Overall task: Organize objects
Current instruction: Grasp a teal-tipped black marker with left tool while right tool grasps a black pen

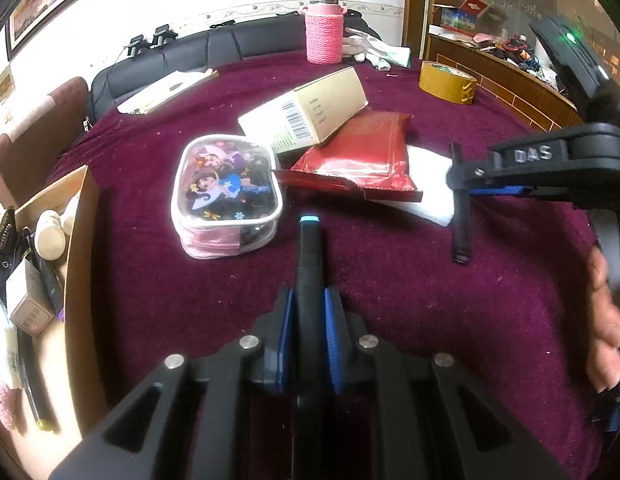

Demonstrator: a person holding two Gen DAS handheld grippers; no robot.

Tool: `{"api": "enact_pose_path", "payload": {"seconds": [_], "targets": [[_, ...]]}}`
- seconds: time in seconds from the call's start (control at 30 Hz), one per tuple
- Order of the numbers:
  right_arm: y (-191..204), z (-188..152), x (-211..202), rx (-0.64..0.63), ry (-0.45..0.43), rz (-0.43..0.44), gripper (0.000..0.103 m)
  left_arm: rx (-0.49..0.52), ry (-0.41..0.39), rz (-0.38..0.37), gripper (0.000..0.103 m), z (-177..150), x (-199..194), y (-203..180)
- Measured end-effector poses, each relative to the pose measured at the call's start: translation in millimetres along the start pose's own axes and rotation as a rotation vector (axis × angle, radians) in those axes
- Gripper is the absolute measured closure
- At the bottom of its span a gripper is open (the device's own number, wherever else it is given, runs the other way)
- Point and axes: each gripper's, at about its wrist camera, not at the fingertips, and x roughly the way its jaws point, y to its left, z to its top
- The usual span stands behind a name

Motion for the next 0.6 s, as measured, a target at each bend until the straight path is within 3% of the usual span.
{"api": "enact_pose_path", "payload": {"seconds": [0.1,0.27,0.43,0.6], "targets": [[-6.8,-2.0,-7.1,-0.047,-0.017,-0.109,0.084,0.005,-0.001,0.006,0.088,0.2,0.0,-1.3],[19.9,-13.5,4.4,-0.214,-0.049,-0.281,0.088,0.023,0.0,0.025,0.088,0.6,0.4,-4.7],[3.6,-7.9,-1.4,-0.137,-0.055,-0.19,0.088,0.037,-0.001,0.058,0.086,0.7,1.1,-7.6],[-3.5,-4.6,-22.7,-0.081,-0.145,-0.107,0.088,-0.041,-0.005,-0.027,0.089,-1.5,-3.8,7.3]]}}
